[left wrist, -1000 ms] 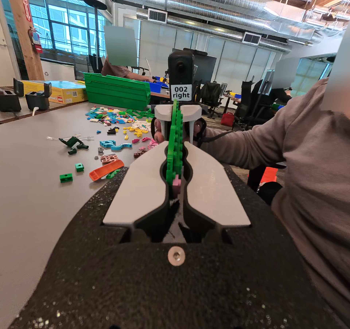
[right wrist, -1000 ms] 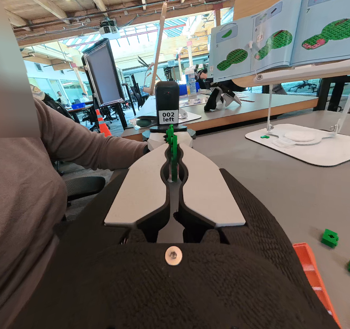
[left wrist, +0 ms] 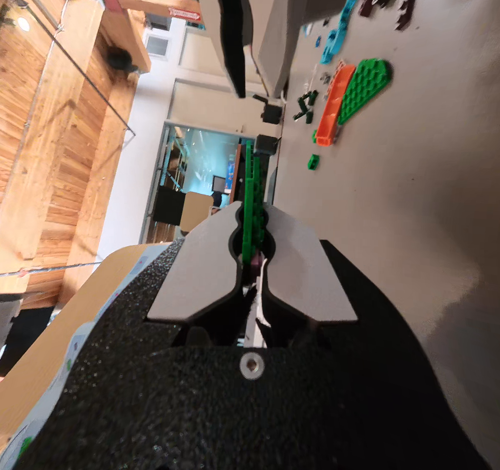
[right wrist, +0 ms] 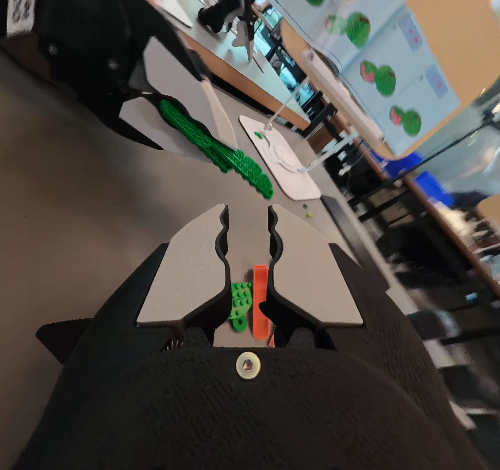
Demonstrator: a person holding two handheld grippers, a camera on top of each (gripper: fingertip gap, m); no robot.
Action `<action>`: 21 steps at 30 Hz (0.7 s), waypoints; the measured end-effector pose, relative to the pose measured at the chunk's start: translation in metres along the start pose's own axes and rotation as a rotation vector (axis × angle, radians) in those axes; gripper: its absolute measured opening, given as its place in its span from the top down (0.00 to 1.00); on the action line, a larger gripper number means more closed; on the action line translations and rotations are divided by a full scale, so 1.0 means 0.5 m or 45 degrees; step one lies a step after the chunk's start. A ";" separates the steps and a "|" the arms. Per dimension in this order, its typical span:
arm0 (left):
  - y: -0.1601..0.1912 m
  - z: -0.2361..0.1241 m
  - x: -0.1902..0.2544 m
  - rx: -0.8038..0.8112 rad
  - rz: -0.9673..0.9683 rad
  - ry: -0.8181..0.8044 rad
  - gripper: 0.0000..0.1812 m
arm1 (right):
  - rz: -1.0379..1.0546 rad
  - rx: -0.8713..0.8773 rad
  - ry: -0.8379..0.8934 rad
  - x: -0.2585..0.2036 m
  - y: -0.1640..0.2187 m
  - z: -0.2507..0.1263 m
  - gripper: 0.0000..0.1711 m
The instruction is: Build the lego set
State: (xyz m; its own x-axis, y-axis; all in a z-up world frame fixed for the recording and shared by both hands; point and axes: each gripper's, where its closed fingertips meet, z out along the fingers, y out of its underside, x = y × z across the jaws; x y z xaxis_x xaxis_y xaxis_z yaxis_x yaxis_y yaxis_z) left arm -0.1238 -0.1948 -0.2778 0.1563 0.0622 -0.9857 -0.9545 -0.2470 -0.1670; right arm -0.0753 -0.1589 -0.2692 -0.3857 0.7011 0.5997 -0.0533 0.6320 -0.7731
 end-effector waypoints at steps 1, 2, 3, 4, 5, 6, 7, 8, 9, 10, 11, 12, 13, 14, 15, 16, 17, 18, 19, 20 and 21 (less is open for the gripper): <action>0.002 0.002 -0.002 -0.023 0.001 -0.018 0.95 | 0.076 -0.004 -0.031 0.001 0.003 -0.001 0.84; 0.001 0.003 -0.002 -0.037 0.006 -0.028 0.95 | 0.183 -0.009 -0.075 -0.002 0.006 -0.001 0.83; -0.001 0.003 -0.010 -0.047 0.022 -0.068 0.95 | 0.337 -0.016 -0.124 -0.005 0.006 0.003 0.82; -0.002 0.002 -0.020 -0.062 0.047 -0.116 0.95 | 0.521 -0.006 -0.195 -0.011 -0.001 0.008 0.82; -0.001 0.003 -0.026 -0.082 0.071 -0.143 0.95 | 0.720 0.021 -0.244 -0.011 -0.012 0.012 0.81; 0.002 0.004 -0.027 -0.108 0.090 -0.151 0.95 | 0.916 0.056 -0.294 -0.009 -0.024 0.016 0.80; 0.006 0.006 -0.026 -0.133 0.103 -0.155 0.95 | 1.102 0.090 -0.341 -0.007 -0.034 0.021 0.80; 0.010 0.008 -0.025 -0.149 0.112 -0.154 0.95 | 1.272 0.100 -0.363 -0.004 -0.036 0.028 0.81; 0.013 0.009 -0.025 -0.163 0.119 -0.158 0.95 | 1.406 0.111 -0.395 -0.005 -0.038 0.036 0.82; 0.015 0.010 -0.027 -0.176 0.124 -0.166 0.95 | 1.505 0.125 -0.428 -0.010 -0.042 0.043 0.82; 0.017 0.010 -0.029 -0.187 0.126 -0.168 0.95 | 1.577 0.124 -0.442 -0.015 -0.043 0.053 0.82; 0.018 0.010 -0.030 -0.197 0.131 -0.173 0.95 | 1.624 0.102 -0.441 -0.022 -0.040 0.063 0.84; 0.019 0.009 -0.032 -0.208 0.136 -0.179 0.95 | 1.645 0.082 -0.444 -0.031 -0.038 0.073 0.84; 0.020 0.009 -0.033 -0.217 0.142 -0.181 0.95 | 1.668 0.097 -0.458 -0.037 -0.044 0.080 0.84; 0.019 0.009 -0.034 -0.220 0.154 -0.184 0.95 | 1.709 0.127 -0.473 -0.038 -0.052 0.086 0.85; 0.018 0.008 -0.035 -0.222 0.176 -0.190 0.95 | 1.751 0.151 -0.487 -0.039 -0.057 0.090 0.85; 0.016 0.008 -0.035 -0.223 0.196 -0.195 0.95 | 1.785 0.178 -0.504 -0.038 -0.063 0.093 0.86; 0.015 0.008 -0.036 -0.225 0.209 -0.204 0.95 | 1.808 0.196 -0.511 -0.037 -0.066 0.095 0.86; 0.016 0.007 -0.038 -0.232 0.216 -0.212 0.95 | 1.813 0.204 -0.502 -0.035 -0.065 0.098 0.88; 0.016 0.007 -0.040 -0.231 0.207 -0.213 0.95 | 1.812 0.208 -0.495 -0.033 -0.064 0.100 0.90; 0.015 0.007 -0.041 -0.231 0.199 -0.212 0.95 | 1.819 0.212 -0.495 -0.032 -0.064 0.101 0.92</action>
State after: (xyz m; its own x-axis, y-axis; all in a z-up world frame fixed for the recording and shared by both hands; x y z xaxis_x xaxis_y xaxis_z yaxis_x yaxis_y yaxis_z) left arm -0.1352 -0.1947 -0.2588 -0.0470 0.1639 -0.9854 -0.9005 -0.4339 -0.0292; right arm -0.1138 -0.2070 -0.2646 -0.4151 0.5336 -0.7369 0.4806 -0.5591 -0.6756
